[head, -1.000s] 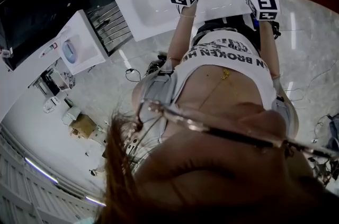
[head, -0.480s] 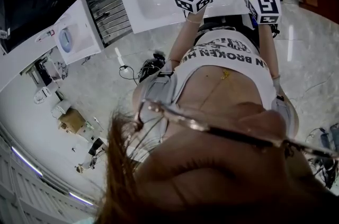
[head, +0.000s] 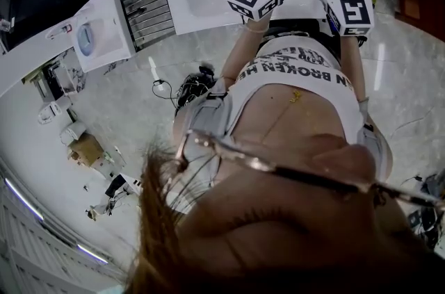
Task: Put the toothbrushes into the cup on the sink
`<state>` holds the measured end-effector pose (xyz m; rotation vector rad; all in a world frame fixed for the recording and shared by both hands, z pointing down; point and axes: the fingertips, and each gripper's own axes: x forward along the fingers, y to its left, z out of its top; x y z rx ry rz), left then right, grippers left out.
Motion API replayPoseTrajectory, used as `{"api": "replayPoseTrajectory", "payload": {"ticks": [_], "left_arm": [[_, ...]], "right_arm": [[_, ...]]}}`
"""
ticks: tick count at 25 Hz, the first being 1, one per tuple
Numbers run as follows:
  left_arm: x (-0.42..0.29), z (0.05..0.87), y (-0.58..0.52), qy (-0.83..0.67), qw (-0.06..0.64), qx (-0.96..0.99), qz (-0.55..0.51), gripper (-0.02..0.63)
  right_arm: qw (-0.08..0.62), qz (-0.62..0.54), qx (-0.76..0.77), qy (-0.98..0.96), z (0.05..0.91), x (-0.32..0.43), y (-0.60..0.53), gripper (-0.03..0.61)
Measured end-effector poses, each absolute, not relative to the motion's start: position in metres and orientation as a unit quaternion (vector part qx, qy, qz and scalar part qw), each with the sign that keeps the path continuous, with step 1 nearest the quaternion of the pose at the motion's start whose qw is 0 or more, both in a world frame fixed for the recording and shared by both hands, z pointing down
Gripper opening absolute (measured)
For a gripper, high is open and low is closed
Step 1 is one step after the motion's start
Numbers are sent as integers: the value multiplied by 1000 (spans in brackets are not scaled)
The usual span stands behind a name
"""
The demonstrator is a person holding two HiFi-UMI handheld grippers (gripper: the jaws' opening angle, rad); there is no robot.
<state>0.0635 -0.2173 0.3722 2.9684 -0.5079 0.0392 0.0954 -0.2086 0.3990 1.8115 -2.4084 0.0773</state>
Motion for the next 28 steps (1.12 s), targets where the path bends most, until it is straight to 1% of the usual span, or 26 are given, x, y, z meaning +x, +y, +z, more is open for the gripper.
{"api": "replayPoseTrajectory", "payload": {"ticks": [6,28], "left_arm": [[60,364,-218,-175,61,983,8,14],[57,378,-221,-169,63,983,32,14]], "right_arm": [[63,18,591,-804,388,90,-210,31],[78,22,584,-807,397,84,-211,31]]}}
